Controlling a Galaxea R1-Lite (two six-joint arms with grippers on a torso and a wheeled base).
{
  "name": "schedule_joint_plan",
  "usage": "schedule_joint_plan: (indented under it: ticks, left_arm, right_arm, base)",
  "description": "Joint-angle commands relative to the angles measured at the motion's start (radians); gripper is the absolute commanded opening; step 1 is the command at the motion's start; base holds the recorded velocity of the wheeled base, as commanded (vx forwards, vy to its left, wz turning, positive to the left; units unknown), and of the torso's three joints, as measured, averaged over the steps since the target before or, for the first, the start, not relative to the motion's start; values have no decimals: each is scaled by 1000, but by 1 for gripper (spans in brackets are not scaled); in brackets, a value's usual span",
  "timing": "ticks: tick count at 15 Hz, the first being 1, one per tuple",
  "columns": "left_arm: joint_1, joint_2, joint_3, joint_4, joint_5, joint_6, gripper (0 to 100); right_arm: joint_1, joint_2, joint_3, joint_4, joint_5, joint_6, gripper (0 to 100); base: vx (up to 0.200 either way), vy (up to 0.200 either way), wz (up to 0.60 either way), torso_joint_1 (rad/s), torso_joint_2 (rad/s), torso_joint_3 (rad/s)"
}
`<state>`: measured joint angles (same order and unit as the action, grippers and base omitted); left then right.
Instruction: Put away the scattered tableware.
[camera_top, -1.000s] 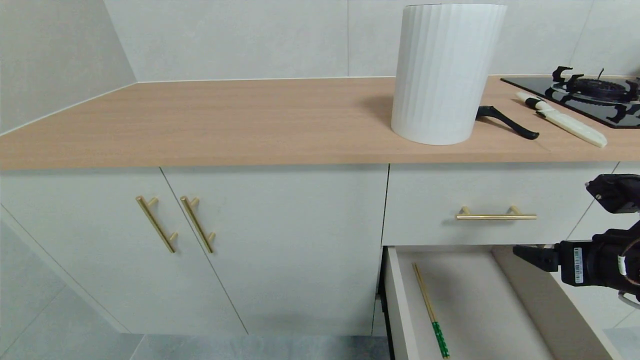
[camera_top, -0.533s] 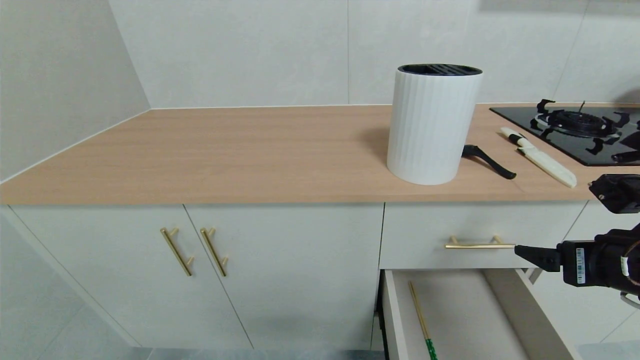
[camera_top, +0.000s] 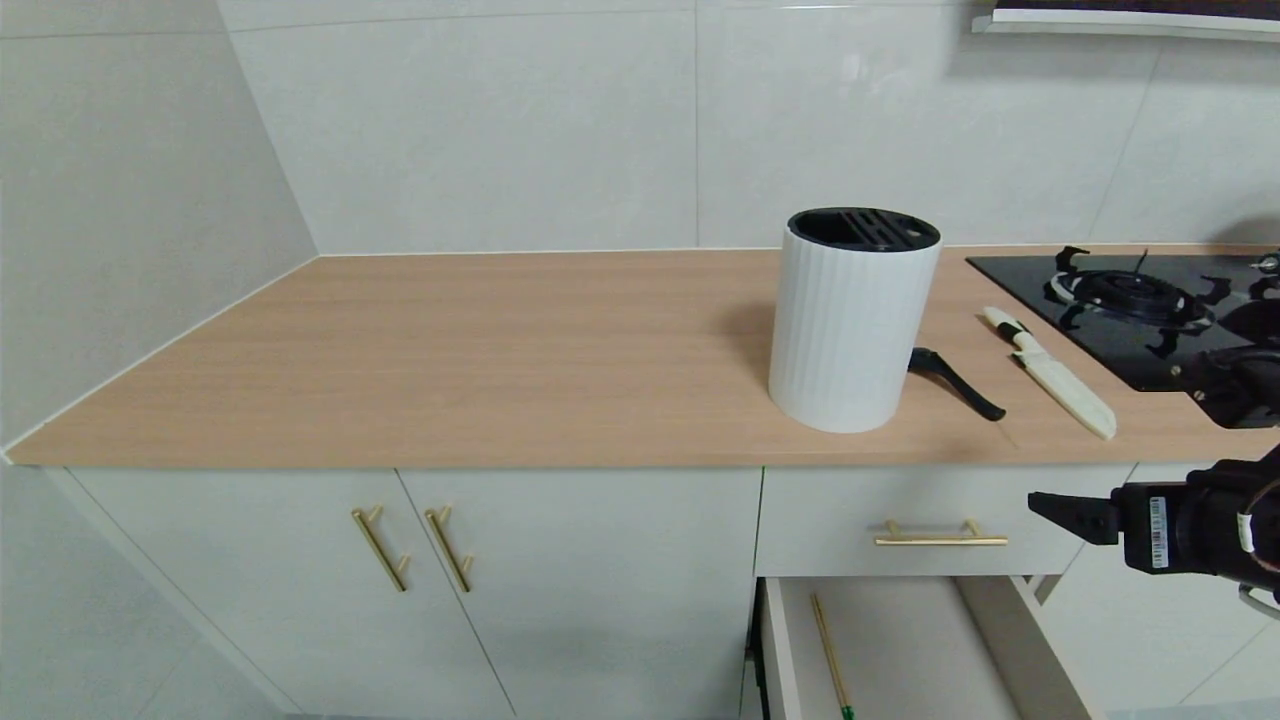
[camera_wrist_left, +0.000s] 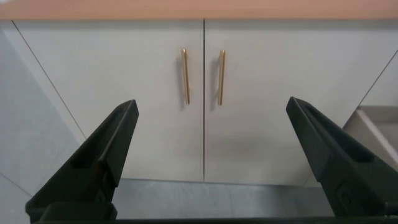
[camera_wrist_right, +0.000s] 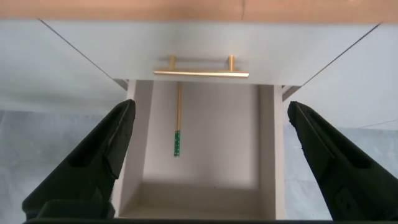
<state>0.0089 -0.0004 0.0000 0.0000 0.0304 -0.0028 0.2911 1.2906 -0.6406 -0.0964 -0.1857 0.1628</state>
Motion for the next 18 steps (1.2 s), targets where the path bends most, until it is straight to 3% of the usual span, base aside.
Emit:
schedule_joint_plan:
  ticks: [1,8,9,11,13,18]
  left_arm:
    - [0,0,0,0,0,0,100]
    - [0,0,0,0,0,0,100]
    - [0,0,0,0,0,0,100]
    - [0,0,0,0,0,0,100]
    - [0,0,0,0,0,0,100]
    - [0,0,0,0,0,0,100]
  right_arm:
    - [0,4,1,0,0,-3,100]
    - [-23,55,16,-46,8,-45,100]
    - [-66,95,10,-118,34,-71,100]
    - [-184,176,-39,-260,224,-174,100]
    - [-253,256,-126,-272,411,-220,100]
    - [-268,500,-329,-276,433,-287,100]
  base:
    - [0,0,0,212,-510,-286]
    - [0,0,0,64,-141,-79]
    - [0,0,0,0,0,0]
    - [0,0,0,0,0,0]
    - [0,0,0,0,0,0]
    - [0,0,0,0,0,0]
